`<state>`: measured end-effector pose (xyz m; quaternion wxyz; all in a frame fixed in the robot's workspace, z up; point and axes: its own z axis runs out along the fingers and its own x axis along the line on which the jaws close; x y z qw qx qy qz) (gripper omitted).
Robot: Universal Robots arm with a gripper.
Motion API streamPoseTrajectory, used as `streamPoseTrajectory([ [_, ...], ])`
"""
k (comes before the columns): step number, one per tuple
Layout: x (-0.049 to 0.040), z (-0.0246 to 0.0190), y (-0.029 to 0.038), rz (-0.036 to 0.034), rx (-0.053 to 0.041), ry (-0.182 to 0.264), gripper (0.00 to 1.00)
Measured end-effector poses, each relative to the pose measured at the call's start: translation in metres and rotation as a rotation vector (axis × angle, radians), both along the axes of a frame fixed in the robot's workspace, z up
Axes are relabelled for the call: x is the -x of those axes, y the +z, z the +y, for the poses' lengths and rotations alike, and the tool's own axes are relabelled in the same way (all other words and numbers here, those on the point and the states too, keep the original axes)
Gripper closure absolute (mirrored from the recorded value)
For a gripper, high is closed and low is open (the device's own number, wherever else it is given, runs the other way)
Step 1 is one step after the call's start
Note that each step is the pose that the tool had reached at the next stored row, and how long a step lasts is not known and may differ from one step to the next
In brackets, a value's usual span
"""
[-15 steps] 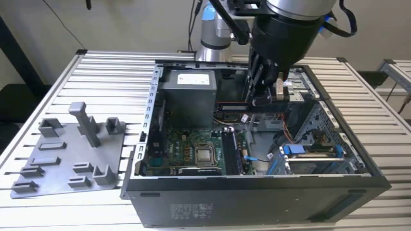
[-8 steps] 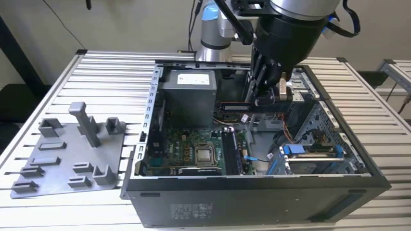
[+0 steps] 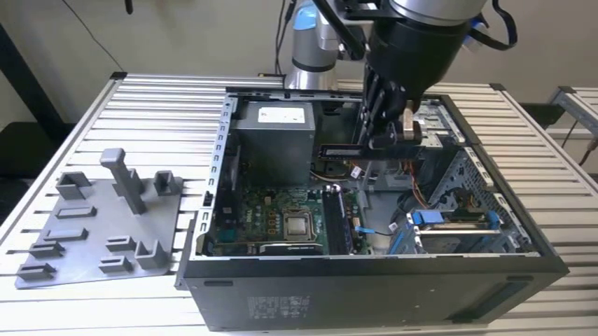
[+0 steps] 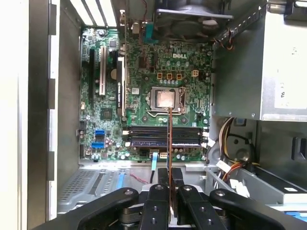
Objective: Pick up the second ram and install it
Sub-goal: 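Pick up the second ram and move it above second insertion slot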
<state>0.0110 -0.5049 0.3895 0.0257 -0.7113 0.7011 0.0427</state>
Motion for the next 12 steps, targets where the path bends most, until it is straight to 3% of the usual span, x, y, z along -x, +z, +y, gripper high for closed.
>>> streamPoseTrajectory([
  [12, 0.0000, 0.0254, -0.0016, 0.0000, 0.0000, 0.000, 0.86],
])
